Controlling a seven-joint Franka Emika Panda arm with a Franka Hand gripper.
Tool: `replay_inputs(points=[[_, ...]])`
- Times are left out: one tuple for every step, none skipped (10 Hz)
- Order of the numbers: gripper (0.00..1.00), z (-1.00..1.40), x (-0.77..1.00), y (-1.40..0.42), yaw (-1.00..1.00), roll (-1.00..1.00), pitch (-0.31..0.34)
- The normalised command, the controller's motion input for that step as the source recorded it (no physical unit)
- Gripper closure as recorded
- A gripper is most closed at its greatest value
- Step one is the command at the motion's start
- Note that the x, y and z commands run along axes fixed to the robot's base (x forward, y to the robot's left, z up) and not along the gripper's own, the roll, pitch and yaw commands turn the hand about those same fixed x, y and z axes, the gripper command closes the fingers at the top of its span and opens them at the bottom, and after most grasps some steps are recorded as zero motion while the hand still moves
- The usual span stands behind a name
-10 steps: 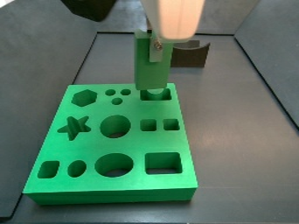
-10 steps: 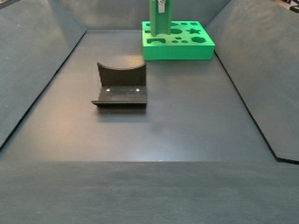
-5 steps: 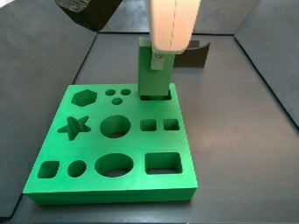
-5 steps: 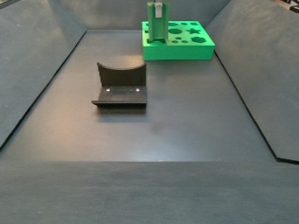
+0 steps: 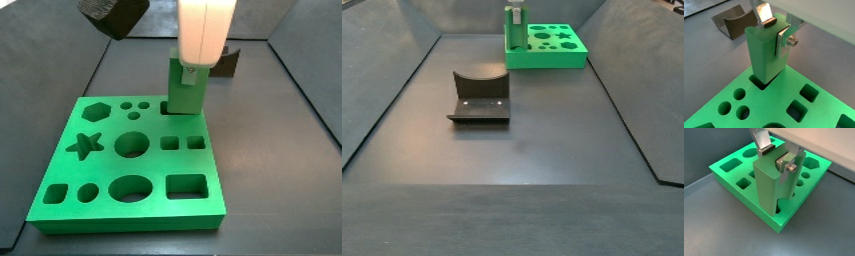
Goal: Insert the arch object.
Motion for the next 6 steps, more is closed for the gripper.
replay_inputs(points=[[1.0, -0.8, -0.35, 0.0, 0.06, 0.0, -0.227], [1.0, -0.44, -0.39, 0.0, 0.32, 0.05, -0.186], [1.0, -0.23, -0.28, 0.0, 0.33, 0.0, -0.153], [1.0, -0.23, -0.15, 0.0, 0.28, 0.0, -0.1], [1.0, -0.53, 0.02, -0.12, 0.13, 0.0, -0.08], [1.0, -0.97, 0.15, -0.18, 0.0, 0.0, -0.116]])
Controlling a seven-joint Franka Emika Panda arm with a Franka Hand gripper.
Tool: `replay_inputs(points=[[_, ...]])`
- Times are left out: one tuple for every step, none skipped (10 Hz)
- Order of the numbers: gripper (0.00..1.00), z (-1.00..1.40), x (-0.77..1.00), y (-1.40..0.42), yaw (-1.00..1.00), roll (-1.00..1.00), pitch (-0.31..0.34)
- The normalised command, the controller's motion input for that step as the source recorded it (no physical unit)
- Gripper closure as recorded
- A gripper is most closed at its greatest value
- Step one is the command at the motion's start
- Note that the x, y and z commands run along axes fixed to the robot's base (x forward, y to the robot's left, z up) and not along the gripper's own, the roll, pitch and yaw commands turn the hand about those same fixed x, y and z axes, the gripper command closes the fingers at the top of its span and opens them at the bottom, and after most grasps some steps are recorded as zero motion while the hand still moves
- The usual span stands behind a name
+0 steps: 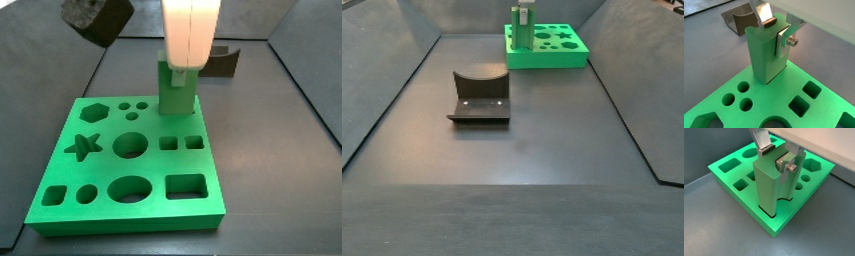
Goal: Insert the arch object.
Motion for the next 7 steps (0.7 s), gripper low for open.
replay_inputs(points=[[1.0, -1.0, 0.18, -0.23, 0.0, 0.02, -0.083], [1.0, -1.0, 0.25, -0.23, 0.0, 0.01, -0.056], [1.0, -1.0, 0.23, -0.2, 0.0, 0.01, -0.039], [1.0, -1.0, 0.19, -0.16, -0.03, 0.02, -0.047], [1.0, -0.93, 0.08, -0.09, -0.05, 0.03, -0.123], [1.0, -0.01, 0.04, 0.1, -0.06, -0.13, 0.003], [1.0, 0.0, 0.0, 0.0, 0.0, 0.0, 0.0]])
